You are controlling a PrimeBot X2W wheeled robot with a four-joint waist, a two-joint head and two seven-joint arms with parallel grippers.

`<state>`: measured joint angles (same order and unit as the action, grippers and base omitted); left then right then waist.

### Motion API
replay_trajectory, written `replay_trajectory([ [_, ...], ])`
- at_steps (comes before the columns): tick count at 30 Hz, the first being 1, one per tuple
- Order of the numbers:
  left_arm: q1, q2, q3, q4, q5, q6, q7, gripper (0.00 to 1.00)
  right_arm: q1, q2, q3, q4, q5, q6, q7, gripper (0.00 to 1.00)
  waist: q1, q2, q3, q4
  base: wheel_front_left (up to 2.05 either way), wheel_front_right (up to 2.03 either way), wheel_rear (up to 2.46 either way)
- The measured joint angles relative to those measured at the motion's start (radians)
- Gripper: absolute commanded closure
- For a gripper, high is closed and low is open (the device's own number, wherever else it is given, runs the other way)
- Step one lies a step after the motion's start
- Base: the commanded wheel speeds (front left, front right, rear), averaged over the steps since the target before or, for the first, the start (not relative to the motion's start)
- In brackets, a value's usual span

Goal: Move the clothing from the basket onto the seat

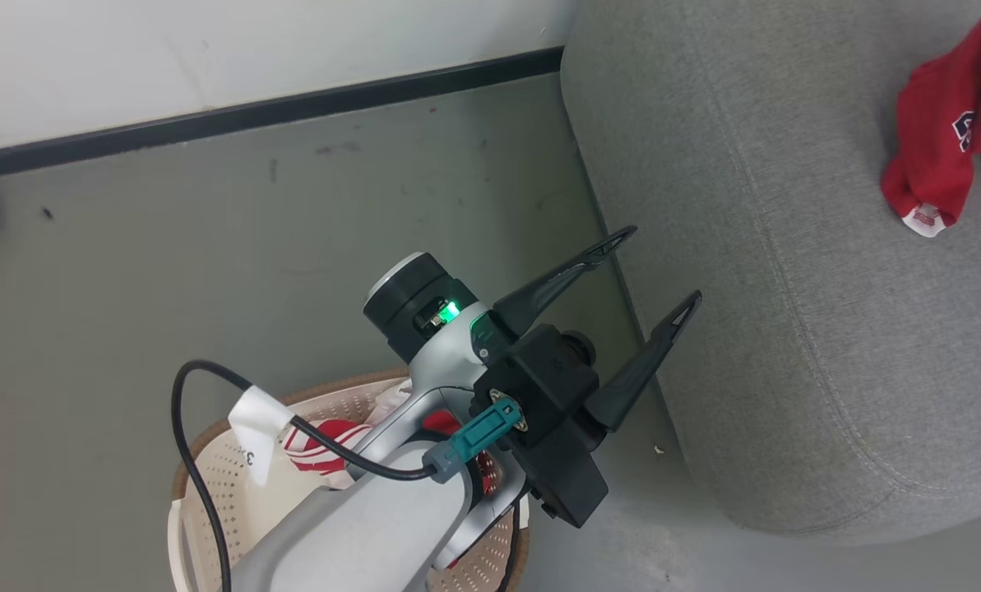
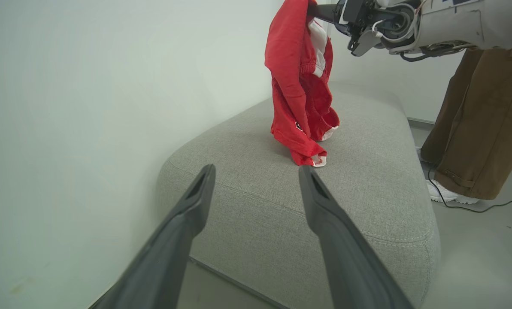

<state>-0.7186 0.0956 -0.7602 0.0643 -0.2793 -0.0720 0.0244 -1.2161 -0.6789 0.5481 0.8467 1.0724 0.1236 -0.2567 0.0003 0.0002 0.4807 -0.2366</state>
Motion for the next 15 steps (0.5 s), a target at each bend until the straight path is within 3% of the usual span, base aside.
replay_trajectory([
  [15,-0.014,-0.001,-0.019,0.034,0.001,-0.009,-0.018,0.00,0.111,0.127,0.001,0.140,-0.043,0.000,0.000,1.00,-0.0003,-0.0001,0.058,0.050,0.00,0.00,0.00],
])
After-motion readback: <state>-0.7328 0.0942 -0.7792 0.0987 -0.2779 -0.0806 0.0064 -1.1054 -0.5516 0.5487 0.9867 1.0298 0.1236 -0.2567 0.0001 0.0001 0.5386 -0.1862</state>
